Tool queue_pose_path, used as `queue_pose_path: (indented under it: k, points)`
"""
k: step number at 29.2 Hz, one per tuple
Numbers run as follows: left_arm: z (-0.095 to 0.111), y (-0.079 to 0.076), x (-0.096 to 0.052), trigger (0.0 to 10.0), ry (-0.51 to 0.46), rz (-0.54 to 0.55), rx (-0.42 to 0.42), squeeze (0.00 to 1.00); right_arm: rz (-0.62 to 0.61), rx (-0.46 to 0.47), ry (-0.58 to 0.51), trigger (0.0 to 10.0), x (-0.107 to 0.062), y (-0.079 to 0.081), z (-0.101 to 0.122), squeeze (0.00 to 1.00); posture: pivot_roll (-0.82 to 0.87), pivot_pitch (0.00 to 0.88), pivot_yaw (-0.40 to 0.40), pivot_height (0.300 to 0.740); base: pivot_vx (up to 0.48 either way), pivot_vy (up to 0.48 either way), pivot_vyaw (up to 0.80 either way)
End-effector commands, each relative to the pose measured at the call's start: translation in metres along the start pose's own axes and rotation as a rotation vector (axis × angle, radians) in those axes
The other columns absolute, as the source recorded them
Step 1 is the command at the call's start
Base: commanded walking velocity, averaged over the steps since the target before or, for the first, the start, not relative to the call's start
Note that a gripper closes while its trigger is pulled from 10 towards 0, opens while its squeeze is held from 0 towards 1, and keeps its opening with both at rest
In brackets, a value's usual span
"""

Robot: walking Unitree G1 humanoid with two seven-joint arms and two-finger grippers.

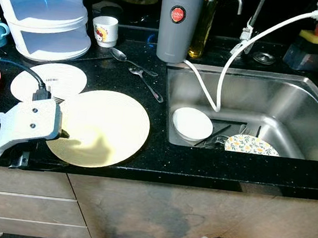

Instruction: Kitchen organization

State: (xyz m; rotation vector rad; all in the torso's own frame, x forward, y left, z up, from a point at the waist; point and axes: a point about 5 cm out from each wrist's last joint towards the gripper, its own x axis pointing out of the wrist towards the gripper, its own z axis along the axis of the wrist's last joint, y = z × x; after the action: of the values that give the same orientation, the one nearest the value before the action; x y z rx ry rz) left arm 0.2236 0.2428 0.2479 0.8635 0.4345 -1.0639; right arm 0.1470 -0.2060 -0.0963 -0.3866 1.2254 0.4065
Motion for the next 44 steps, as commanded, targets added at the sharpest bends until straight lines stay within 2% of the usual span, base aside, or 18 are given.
queue_pose_path:
  k: [1, 7, 10, 11, 16, 20, 33, 39, 41, 44]
  points:
    - [-0.005, 0.001, 0.0, 10.0, 0.055, 0.003, 0.015, 0.0, -0.003, -0.001, 0.018, 10.0, 0.0, 0.001, -0.005, 0.0, 0.07, 0.0, -0.01, 0.74, 0.0, 0.0, 0.0]
    - [-0.012, 0.005, 0.006, 10.0, 0.079, 0.029, 0.033, 0.0, -0.007, 0.002, 0.024, 10.0, 0.0, 0.002, -0.009, 0.0, 0.07, 0.0, -0.012, 0.74, 0.0, 0.0, 0.0]
    - [-0.014, 0.01, 0.008, 10.0, 0.083, 0.062, 0.053, 0.0, -0.014, 0.003, 0.034, 10.0, -0.003, -0.005, -0.016, 0.0, 0.07, 0.0, -0.013, 0.74, 0.0, 0.0, 0.0]
    - [-0.013, 0.014, 0.009, 10.0, 0.068, 0.09, 0.065, 0.0, -0.02, 0.004, 0.041, 10.0, -0.005, -0.01, -0.022, 0.0, 0.07, 0.0, -0.012, 0.74, 0.0, 0.0, 0.0]
    - [-0.007, 0.019, 0.011, 10.0, 0.026, 0.119, 0.084, 0.0, -0.025, 0.005, 0.047, 10.0, -0.006, -0.013, -0.025, 0.0, 0.07, 0.0, -0.012, 0.74, 0.0, 0.0, 0.0]
    - [0.001, 0.021, 0.012, 10.0, -0.025, 0.116, 0.1, 0.0, -0.025, 0.005, 0.042, 10.0, -0.006, -0.014, -0.022, 0.0, 0.07, 0.0, -0.01, 0.74, 0.0, 0.0, 0.0]
    - [0.002, 0.017, 0.019, 10.0, -0.053, 0.068, 0.103, 0.0, -0.009, 0.0, 0.028, 10.0, -0.001, 0.0, -0.013, 0.0, 0.07, 0.0, -0.006, 0.74, 0.0, 0.0, 0.0]
    - [0.001, 0.02, 0.027, 10.0, -0.064, 0.091, 0.119, 0.0, -0.013, -0.001, 0.028, 10.0, -0.002, -0.004, -0.013, 0.0, 0.07, 0.0, -0.003, 0.74, 0.0, 0.0, 0.0]
    - [0.002, 0.026, 0.03, 10.0, -0.068, 0.14, 0.14, 0.0, -0.017, -0.002, 0.029, 10.0, -0.003, -0.008, -0.014, 0.0, 0.07, 0.0, -0.003, 0.74, 0.0, 0.0, 0.0]
    - [0.001, 0.028, 0.031, 10.0, -0.067, 0.151, 0.143, 0.0, -0.019, -0.002, 0.029, 10.0, -0.004, -0.01, -0.014, 0.0, 0.07, 0.0, -0.002, 0.74, 0.0, 0.0, 0.0]
